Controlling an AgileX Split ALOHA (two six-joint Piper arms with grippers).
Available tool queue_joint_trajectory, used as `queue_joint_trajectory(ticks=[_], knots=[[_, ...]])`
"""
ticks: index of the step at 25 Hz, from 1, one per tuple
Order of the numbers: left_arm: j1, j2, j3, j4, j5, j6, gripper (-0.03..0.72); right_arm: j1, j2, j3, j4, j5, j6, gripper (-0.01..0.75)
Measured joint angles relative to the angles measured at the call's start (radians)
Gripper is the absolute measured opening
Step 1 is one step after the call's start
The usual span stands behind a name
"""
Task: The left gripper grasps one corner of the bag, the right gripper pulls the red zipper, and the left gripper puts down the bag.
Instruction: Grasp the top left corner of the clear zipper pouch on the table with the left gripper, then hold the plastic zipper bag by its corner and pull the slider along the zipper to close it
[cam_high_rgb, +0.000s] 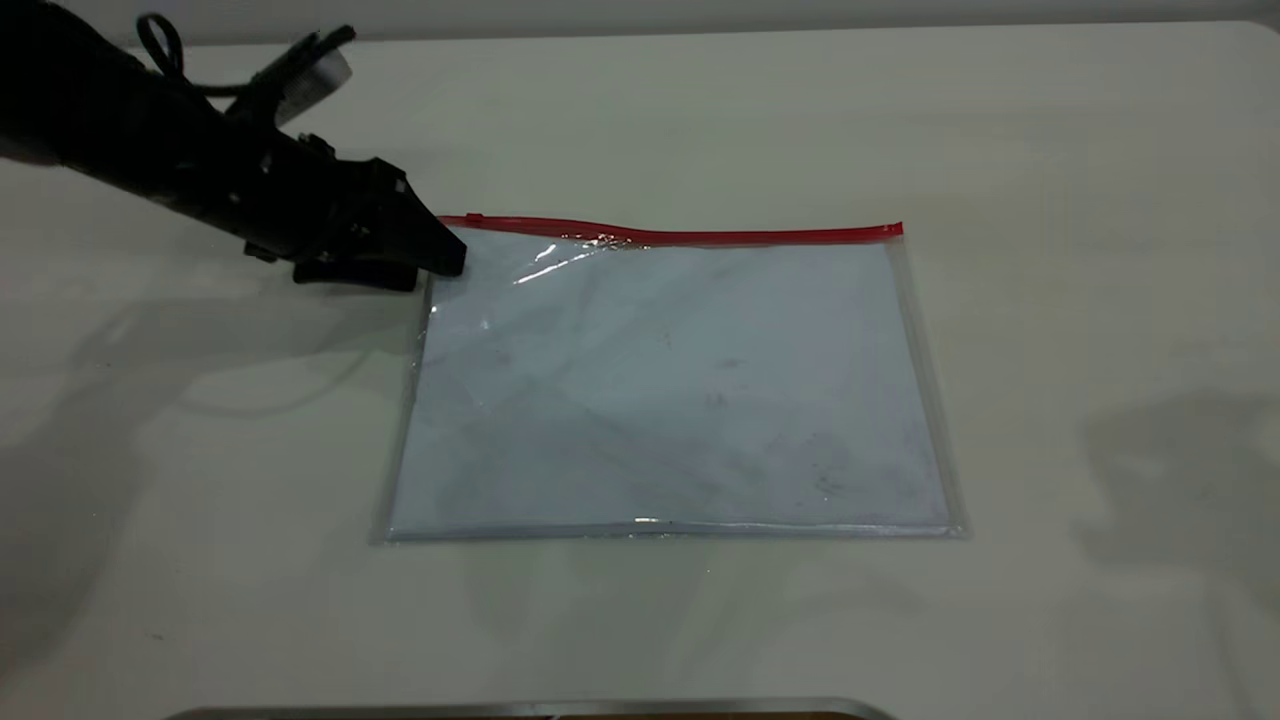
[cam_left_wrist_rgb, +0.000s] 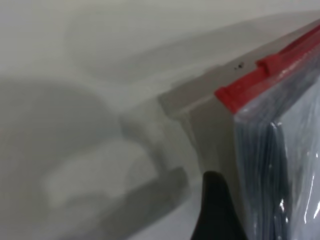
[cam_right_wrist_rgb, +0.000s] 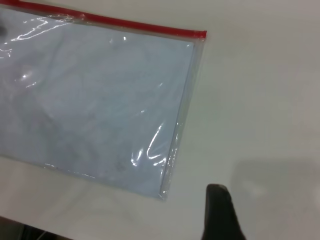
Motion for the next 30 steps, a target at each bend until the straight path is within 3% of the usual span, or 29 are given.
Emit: queue_joint_trajectory(ticks=[6, 8, 10, 12, 14, 17, 23, 26, 30], knots=[[-0.009, 0.031, 0.0, -0.098, 0.042, 0.035, 0.559, 0.0, 0.0, 0.0, 0.0, -0.013, 0.0, 0.522], [-0.009, 0.037, 0.0, -0.114, 0.053, 0.035, 0.501, 0.0, 0.0, 0.0, 0.0, -0.014, 0.0, 0.522], [-0.009, 0.038, -0.003, -0.118, 0.067, 0.044, 0.379, 0.0, 0.0, 0.0, 0.0, -0.015, 0.0, 0.522], [-0.009, 0.039, -0.021, -0.118, 0.092, 0.076, 0.189, 0.0, 0.0, 0.0, 0.0, -0.014, -0.004, 0.522], [-0.01, 0.039, -0.05, -0.107, 0.142, 0.113, 0.065, 0.0, 0.001, 0.0, 0.0, -0.012, -0.007, 0.522], [-0.01, 0.039, -0.133, -0.033, 0.217, 0.134, 0.053, 0.0, 0.008, 0.0, 0.002, -0.012, -0.038, 0.522], [-0.029, 0.039, -0.413, 0.358, 0.401, 0.14, 0.053, 0.0, 0.1, -0.002, 0.073, -0.068, -0.179, 0.522], [-0.063, 0.039, -0.543, 0.521, 0.468, 0.152, 0.053, 0.0, 0.192, -0.022, 0.165, -0.085, -0.289, 0.522], [-0.119, 0.039, -0.65, 0.618, 0.521, 0.221, 0.053, 0.008, 0.339, -0.082, 0.3, -0.097, -0.465, 0.522]])
